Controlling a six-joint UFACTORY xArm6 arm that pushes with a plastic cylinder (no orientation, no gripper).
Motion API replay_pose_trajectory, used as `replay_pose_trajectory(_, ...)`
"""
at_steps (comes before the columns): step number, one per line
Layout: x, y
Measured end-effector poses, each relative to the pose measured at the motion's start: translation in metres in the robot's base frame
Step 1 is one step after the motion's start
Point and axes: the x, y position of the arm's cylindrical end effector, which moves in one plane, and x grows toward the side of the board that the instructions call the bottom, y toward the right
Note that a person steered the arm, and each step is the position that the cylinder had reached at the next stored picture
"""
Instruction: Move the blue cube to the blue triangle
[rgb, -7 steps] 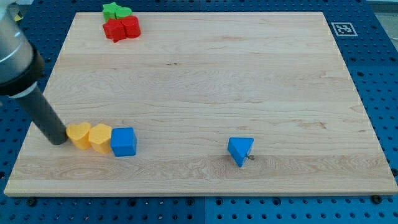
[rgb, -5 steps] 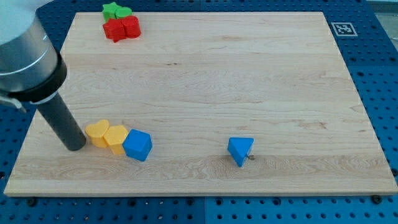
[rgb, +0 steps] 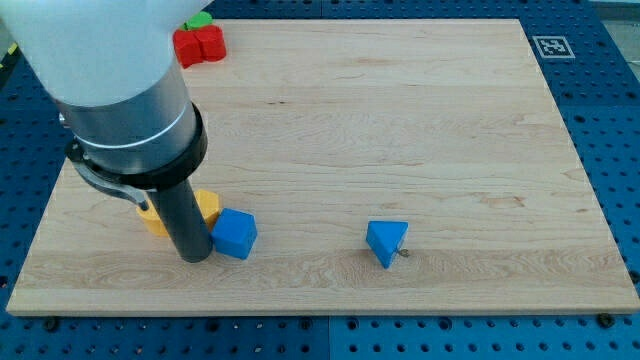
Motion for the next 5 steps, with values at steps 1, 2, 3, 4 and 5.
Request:
replay_pose_trajectory(1, 0.0, 0.0)
replay_pose_trajectory(2, -0.017, 0.0)
replay_pose_trajectory(3, -0.032, 0.005)
replay_pose_trajectory(4, -0.024, 0.017)
replay_pose_trajectory(5, -0.009, 0.029)
